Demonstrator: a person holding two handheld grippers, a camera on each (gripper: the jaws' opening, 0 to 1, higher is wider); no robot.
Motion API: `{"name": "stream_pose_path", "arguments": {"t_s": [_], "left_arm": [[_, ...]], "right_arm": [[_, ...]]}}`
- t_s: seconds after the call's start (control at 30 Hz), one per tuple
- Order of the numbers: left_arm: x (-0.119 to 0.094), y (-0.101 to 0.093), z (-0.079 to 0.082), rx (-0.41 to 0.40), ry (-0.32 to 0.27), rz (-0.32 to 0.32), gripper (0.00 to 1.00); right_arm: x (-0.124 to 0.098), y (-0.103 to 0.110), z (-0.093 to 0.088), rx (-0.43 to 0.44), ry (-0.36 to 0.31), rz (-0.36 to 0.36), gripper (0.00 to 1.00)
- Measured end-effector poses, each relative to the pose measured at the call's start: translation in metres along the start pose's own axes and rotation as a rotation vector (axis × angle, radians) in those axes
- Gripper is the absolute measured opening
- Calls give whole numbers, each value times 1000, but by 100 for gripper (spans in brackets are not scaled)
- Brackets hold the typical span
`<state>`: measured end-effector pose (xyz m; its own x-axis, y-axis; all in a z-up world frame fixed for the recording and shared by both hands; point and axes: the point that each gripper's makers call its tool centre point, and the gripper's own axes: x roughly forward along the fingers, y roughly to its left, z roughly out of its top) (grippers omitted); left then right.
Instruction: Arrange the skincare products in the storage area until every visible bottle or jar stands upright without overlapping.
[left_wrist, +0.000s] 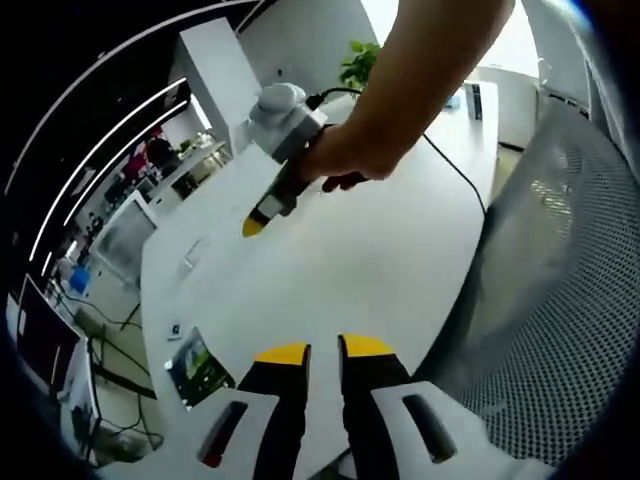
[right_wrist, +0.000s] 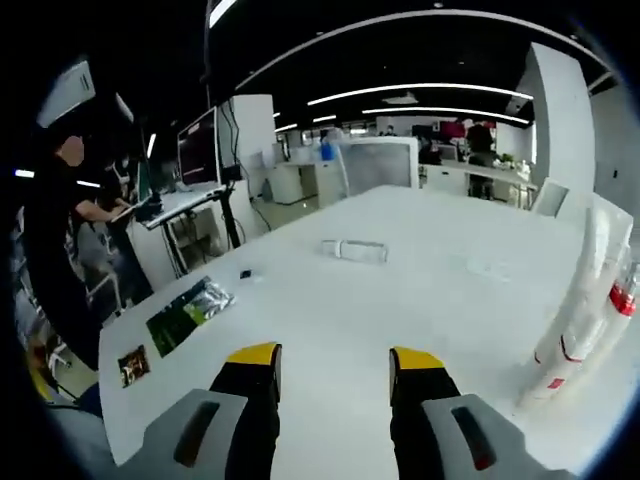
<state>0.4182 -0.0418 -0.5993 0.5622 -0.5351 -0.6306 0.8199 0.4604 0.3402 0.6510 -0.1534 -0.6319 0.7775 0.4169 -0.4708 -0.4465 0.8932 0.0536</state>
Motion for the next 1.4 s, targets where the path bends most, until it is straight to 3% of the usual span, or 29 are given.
{"name": "stream_pose_path", "arguments": {"t_s": [0.17,0.23,0.3,0.43,0.57,0.7,0.8,0.9,1.07,1.2,1.4], "left_arm": [[1,-1,-2,-2,10,-9,8],[1,-3,-1,2,8,-15,7],[1,-3,-2,1,14,-19,7],[2,-3,-3,-2,20,-20,6],[3,-3,-6,-2,30,-19,6],[3,-3,-6,-1,33,-17,5],[3,-2,-6,-4,36,-13,4],[3,-2,-7,-9,40,-10,4],[4,-3,-9,-13,49,-16,4],[5,-3,-12,-23,60,-17,4],[6,-3,-19,-28,82,-21,4]], "right_arm": [[32,-7,40,-138,19,74,42],[47,-10,60,-211,-7,96,48],[63,-13,65,-262,37,120,54],[91,-19,67,-399,142,166,58],[110,-18,72,-495,201,220,64],[129,-28,77,-502,244,240,73],[143,-37,67,-536,353,285,81],[155,-48,66,-637,423,298,80],[171,-56,61,-682,539,345,80],[190,-49,62,-673,573,397,80],[222,-35,58,-702,585,440,68]]}}
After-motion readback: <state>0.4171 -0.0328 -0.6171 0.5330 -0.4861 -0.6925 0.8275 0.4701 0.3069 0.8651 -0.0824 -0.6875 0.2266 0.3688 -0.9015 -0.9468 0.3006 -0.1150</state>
